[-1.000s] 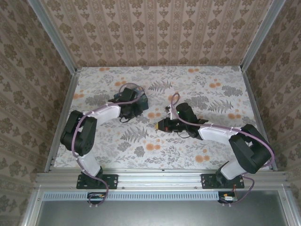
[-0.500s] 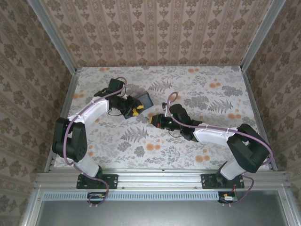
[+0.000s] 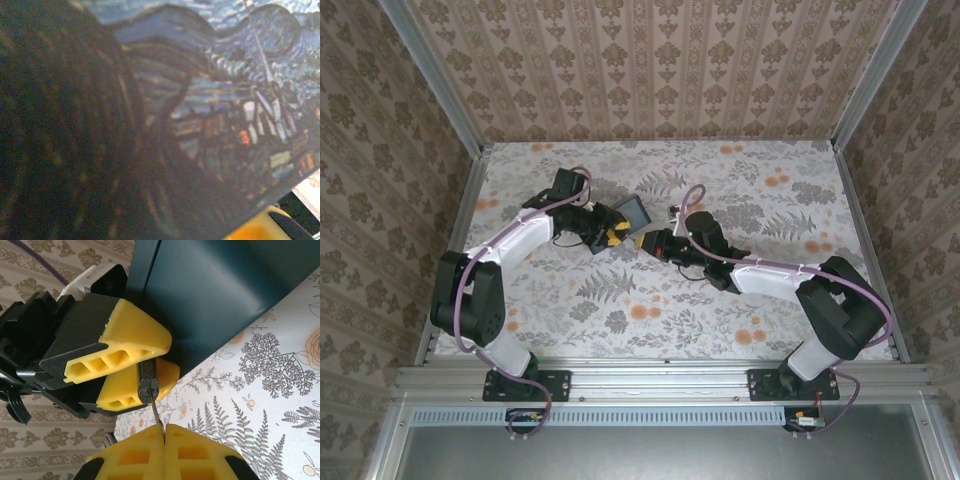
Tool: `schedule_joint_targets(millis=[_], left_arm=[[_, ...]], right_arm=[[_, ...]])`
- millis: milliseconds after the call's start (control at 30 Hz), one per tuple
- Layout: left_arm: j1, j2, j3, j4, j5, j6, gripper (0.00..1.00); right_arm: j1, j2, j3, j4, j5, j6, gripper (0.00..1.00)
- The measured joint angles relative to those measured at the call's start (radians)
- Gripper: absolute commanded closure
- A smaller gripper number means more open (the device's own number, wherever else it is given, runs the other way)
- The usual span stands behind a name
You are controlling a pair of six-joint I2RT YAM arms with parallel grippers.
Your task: Unlock a padlock with a key
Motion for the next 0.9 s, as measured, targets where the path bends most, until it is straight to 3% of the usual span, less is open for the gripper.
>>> schedule_joint_targets(millis=[500, 900], left_arm=[[0.013, -0.011, -0.051, 0.093, -0.041, -0.079, 0.96], [0.013, -0.029, -0.057, 0.098, -0.058, -0.082, 0.99]], right_arm=[[-0.01, 0.128, -0.014, 0.218, -0.056, 0.139, 1.0], [-0.003, 0.14, -0.016, 0.265, -0.068, 0.153, 1.0]])
